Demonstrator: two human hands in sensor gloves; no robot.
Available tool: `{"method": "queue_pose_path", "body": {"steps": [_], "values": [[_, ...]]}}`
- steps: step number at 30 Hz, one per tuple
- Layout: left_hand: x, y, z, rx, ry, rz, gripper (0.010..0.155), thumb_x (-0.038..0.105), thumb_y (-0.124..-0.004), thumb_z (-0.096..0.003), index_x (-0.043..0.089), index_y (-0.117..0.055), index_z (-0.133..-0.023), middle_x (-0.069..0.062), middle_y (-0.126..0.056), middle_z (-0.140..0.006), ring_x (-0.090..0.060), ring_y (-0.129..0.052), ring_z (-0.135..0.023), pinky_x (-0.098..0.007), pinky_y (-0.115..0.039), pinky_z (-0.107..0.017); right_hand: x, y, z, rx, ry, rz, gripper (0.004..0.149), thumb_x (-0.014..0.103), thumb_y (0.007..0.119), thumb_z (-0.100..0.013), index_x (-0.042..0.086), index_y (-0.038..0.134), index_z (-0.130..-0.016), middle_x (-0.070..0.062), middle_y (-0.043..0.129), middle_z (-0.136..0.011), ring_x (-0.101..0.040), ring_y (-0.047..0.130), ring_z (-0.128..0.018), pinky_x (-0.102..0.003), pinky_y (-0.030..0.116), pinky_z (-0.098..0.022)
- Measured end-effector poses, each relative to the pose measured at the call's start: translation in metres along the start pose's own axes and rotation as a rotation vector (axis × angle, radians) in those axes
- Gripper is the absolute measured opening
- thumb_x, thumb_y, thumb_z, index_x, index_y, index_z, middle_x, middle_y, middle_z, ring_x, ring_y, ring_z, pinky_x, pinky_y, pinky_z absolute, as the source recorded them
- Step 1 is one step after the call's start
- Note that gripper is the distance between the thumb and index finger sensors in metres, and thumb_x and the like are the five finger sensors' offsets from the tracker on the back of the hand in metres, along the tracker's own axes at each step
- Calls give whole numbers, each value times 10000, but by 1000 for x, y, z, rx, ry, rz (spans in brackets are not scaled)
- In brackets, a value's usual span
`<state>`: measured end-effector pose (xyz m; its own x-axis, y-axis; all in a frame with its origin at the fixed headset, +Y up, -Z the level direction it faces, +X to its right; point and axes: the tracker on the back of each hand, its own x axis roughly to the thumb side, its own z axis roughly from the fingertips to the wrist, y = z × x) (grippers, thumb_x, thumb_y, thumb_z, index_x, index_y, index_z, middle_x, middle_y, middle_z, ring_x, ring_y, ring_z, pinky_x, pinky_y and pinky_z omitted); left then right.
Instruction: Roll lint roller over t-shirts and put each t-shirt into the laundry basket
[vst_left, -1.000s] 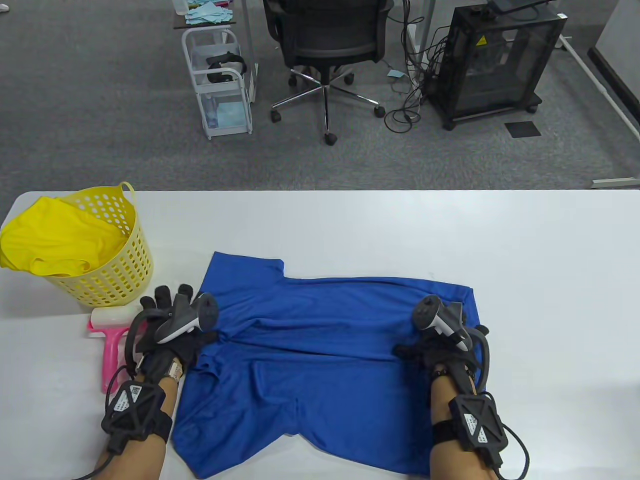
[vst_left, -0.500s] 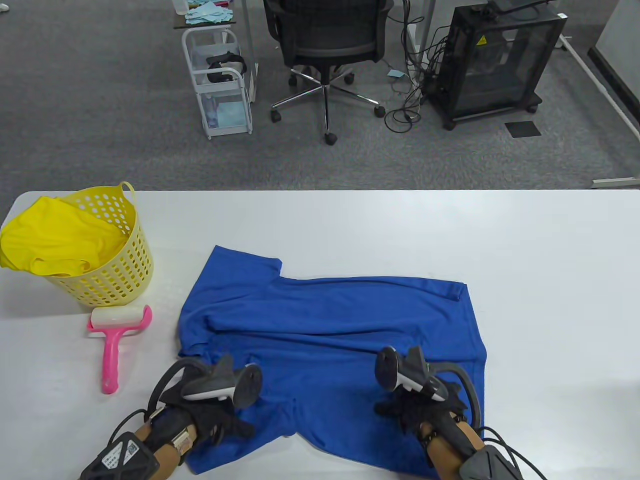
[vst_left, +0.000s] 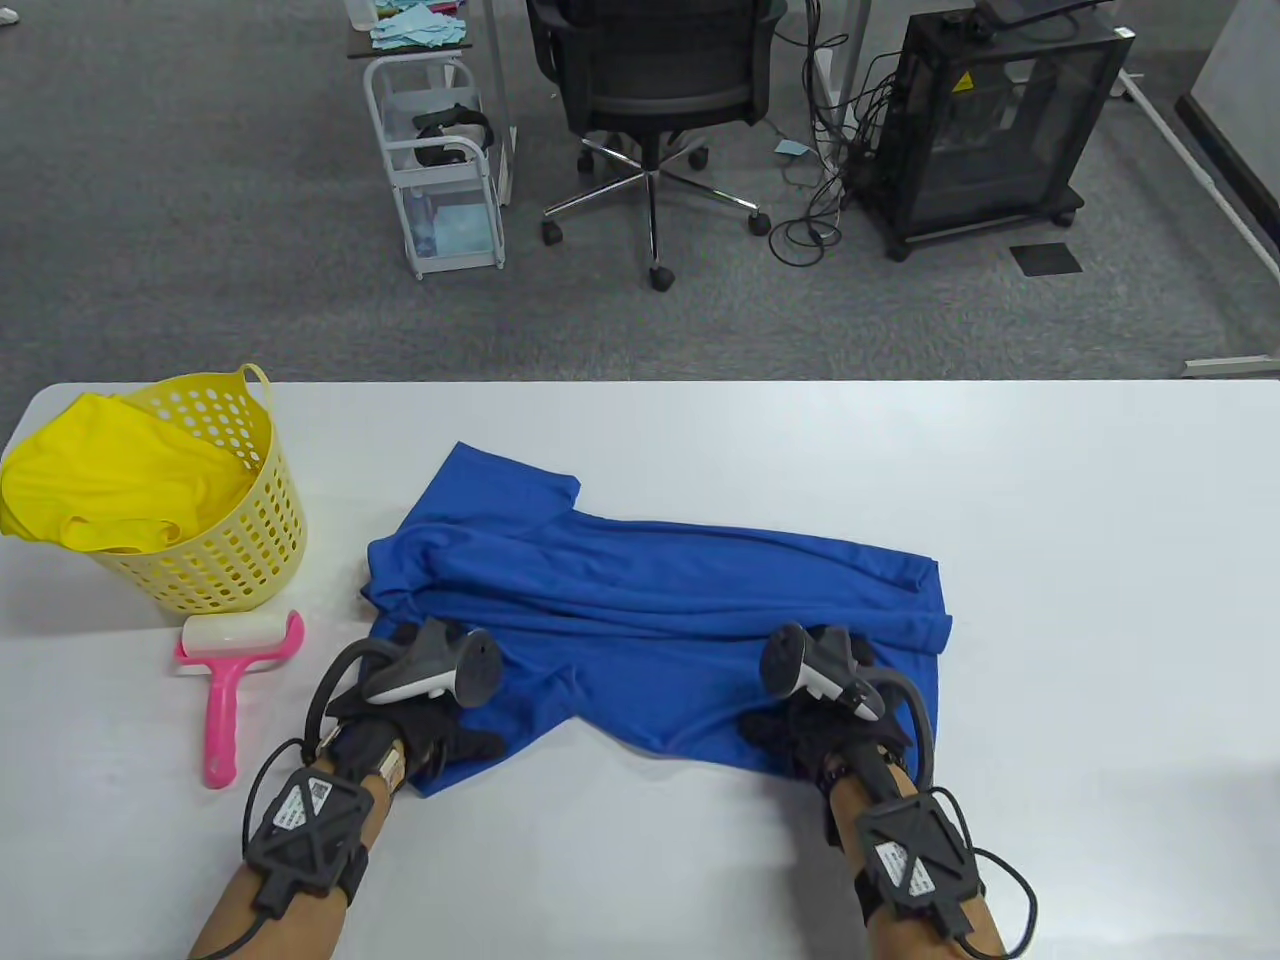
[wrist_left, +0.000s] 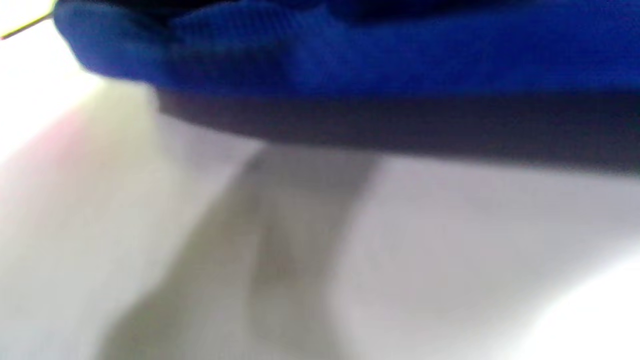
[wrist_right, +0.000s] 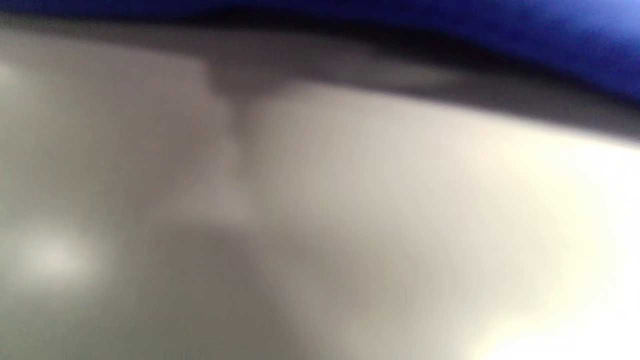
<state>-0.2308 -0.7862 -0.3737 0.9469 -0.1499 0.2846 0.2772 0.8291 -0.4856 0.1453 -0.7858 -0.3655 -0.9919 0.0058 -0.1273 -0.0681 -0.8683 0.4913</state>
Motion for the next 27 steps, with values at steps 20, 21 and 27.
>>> {"method": "queue_pose_path", "body": {"steps": [20,21,27], "values": [[4,6,21,251,-16,-73,694,642,-636,-339,366,-527,-966,-5,-599,-1080,-438,-698,-976,-624,-567,-717,-14,10,11,151,-39,120,870,702,450,-272,368,-105,-852,-125,-181,-989,-451,-52,-926,-709,247,-687],[3,5,30,303,-34,-85,612,605,-677,-372,380,-613,-937,15,-691,-1050,-413,-772,-958,-616,-584,-712,-16,14,18,160,-48,120,880,704,461,-270,367,-108,-850,-126,-185,-985,-451,-57,-923,-709,236,-689],[-8,14,92,508,-184,13,491,536,-718,-406,351,-818,-850,46,-931,-915,-326,-873,-929,-609,-599,-711,-24,26,38,186,-67,100,963,726,541,-241,361,-113,-845,-122,-197,-969,-443,-81,-907,-715,200,-681]]}}
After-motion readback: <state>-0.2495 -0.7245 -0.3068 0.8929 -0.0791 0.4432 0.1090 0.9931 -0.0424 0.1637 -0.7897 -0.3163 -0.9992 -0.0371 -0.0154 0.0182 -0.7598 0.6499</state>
